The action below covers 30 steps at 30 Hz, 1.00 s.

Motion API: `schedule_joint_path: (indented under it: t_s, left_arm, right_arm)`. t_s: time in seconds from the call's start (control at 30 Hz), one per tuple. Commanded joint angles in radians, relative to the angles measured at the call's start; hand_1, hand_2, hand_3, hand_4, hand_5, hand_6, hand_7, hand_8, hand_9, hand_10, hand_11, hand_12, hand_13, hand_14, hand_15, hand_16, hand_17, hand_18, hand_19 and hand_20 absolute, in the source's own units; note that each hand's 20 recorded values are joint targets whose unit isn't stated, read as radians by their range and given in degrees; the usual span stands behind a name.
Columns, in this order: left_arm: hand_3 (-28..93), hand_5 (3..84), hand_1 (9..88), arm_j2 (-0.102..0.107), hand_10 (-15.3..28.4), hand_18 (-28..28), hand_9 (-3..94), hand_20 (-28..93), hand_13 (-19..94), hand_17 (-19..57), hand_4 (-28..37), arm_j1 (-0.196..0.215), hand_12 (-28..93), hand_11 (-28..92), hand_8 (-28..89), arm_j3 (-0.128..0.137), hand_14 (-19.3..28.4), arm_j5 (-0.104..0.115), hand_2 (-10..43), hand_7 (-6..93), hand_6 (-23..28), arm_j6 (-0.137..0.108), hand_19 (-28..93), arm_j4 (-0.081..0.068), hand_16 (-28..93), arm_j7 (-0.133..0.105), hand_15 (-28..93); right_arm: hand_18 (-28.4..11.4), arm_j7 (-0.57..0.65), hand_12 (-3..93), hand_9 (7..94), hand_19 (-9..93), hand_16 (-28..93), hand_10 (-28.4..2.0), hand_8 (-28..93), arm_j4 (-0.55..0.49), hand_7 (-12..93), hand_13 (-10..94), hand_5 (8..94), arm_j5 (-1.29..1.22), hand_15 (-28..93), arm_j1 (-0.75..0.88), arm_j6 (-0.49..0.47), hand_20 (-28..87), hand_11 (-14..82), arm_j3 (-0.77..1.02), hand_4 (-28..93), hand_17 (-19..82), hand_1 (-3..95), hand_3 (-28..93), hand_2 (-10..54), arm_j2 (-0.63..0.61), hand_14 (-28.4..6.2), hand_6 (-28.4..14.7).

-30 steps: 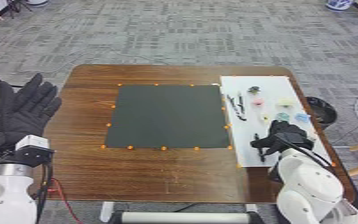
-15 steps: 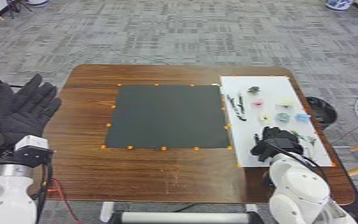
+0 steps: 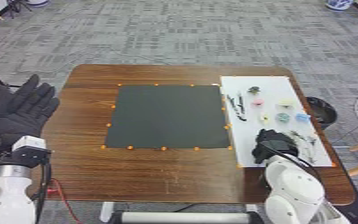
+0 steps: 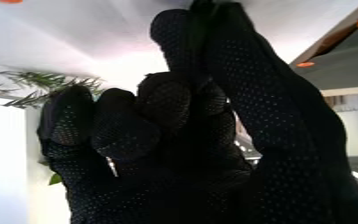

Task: Arrange flowers

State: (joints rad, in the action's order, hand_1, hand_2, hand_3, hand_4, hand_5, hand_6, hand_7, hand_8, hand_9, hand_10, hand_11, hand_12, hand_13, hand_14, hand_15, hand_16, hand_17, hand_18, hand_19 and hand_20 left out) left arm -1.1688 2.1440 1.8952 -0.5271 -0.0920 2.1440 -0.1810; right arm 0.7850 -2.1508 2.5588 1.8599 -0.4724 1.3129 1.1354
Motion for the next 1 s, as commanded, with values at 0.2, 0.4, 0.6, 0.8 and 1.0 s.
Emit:
schedule_joint_path:
  t_s: [0.2, 0.4, 0.6, 0.8, 1.0]
  left_arm:
    - [64, 39.5, 23.2, -0.009, 17.3, 13.9, 33.0, 6, 23, -10.9, -28.3, 0.019, 7, 18, -9, 0.003, 14.7, 0.194, 16.7, 7.7, 9.3, -0.01, 37, -0.018, -5, -0.054, 19]
    - [64, 39.4, 23.4, -0.01, 17.2, 13.8, 32.9, 6, 23, -10.6, -28.3, 0.034, 7, 18, -9, 0.019, 14.6, 0.192, 16.9, 7.6, 9.1, -0.02, 37, -0.014, -6, -0.046, 19]
    - [64, 39.4, 23.3, -0.004, 17.1, 13.7, 33.0, 6, 23, -10.5, -28.3, 0.054, 7, 18, -9, 0.068, 14.6, 0.19, 17.0, 7.6, 9.2, -0.038, 37, -0.005, -6, -0.07, 19]
    - [64, 39.4, 23.2, 0.008, 17.2, 13.7, 32.8, 6, 23, -10.4, -28.3, 0.092, 6, 18, -9, 0.099, 14.6, 0.194, 17.0, 7.4, 9.1, -0.049, 37, 0.003, -6, -0.058, 19]
    - [64, 38.9, 23.4, 0.004, 17.2, 13.7, 32.5, 6, 23, -10.6, -28.3, 0.137, 6, 17, -9, 0.13, 14.6, 0.18, 17.1, 7.4, 9.0, -0.052, 37, 0.006, -6, -0.044, 19]
  right_arm:
    - [-27.5, -0.056, 62.8, 71.9, 85, 49, -14.7, 22, 0.016, 52, 67, 70.0, 0.063, 77, 0.083, 0.27, 43, 53.5, 0.002, -11, 39, 49.4, 69, -9.5, -0.034, -16.4, -2.0]
    - [-27.2, -0.066, 63.8, 72.5, 86, 48, -13.6, 24, 0.001, 54, 69, 69.3, 0.042, 76, 0.022, 0.438, 42, 52.2, -0.025, -8, 40, 47.7, 71, -9.5, -0.048, -15.6, -2.9]
    - [-27.2, -0.074, 64.2, 72.6, 86, 48, -13.7, 24, 0.048, 55, 69, 68.8, -0.089, 76, -0.177, 0.458, 41, 52.1, -0.133, -8, 40, 47.3, 71, -9.5, -0.022, -15.5, -2.9]
    - [-27.0, -0.111, 64.1, 72.4, 86, 48, -13.2, 23, 0.107, 56, 70, 68.5, -0.184, 76, -0.355, 0.467, 41, 52.3, -0.255, -9, 41, 47.7, 71, -9.5, 0.018, -15.4, -3.2]
    - [-27.0, -0.101, 63.9, 72.3, 86, 48, -13.1, 23, 0.181, 56, 69, 67.8, -0.358, 75, -0.519, 0.443, 40, 52.5, -0.353, -10, 41, 48.3, 71, -9.5, 0.09, -15.4, -3.1]
